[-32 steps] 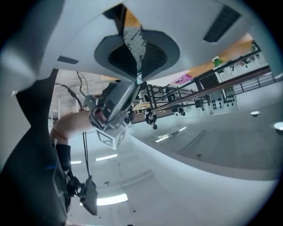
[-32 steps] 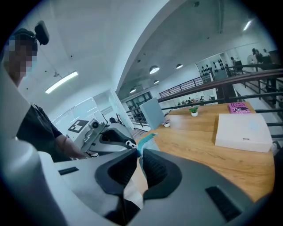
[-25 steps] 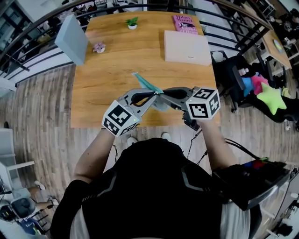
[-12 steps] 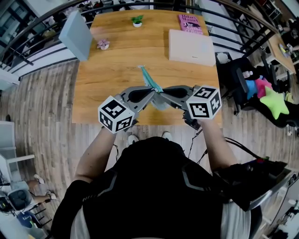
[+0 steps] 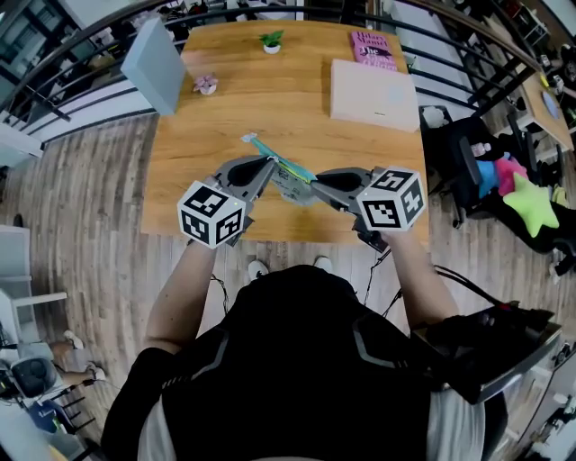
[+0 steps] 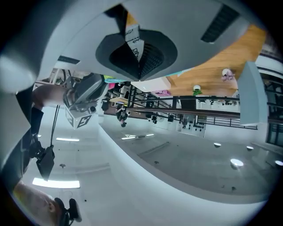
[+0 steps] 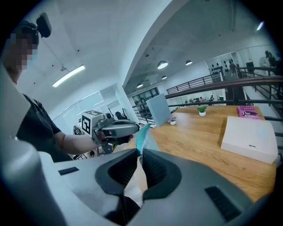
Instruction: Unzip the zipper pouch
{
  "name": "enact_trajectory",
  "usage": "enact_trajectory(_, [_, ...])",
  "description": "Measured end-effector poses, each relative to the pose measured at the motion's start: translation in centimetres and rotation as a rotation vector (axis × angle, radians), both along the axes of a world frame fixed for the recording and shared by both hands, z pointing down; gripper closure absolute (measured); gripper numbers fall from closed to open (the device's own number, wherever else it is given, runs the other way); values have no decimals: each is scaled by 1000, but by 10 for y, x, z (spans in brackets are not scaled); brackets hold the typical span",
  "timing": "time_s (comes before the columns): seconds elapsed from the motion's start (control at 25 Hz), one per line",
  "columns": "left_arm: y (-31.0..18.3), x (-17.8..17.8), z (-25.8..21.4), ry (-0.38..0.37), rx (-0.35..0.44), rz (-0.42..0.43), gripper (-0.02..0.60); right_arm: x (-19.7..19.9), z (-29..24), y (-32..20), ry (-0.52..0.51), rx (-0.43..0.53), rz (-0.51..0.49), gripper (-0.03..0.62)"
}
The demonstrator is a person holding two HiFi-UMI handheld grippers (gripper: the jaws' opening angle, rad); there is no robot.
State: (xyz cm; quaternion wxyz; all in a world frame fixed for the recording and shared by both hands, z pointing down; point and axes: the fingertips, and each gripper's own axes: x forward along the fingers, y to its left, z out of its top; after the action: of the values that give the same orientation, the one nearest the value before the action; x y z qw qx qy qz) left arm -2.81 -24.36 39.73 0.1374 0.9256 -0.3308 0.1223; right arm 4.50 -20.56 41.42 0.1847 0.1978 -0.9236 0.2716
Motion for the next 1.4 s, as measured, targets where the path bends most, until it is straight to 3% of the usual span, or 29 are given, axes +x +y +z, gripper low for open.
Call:
enact_trajectory(0.24, [-4,-15,5,-22,-3,-35,552,4,6,0,10,-4,-7,546])
enact_trajectory(0.48, [-14,-38,11,-30,-22,-122,552,9,11,-7,17,-17,10,546])
enact_trajectory(0.76, [-19,-65,28,0,-81,-200,552,20,22,-13,20,-44,31,546])
enact_trajectory(1.08, [-20,-69,41,-19,-111,-221,552,19,31,-21,22,-55,21,545])
enact_trajectory(1.4, [-35,-56,72,-42,-159,-224,552,34,59,-48,91,-45,38,545])
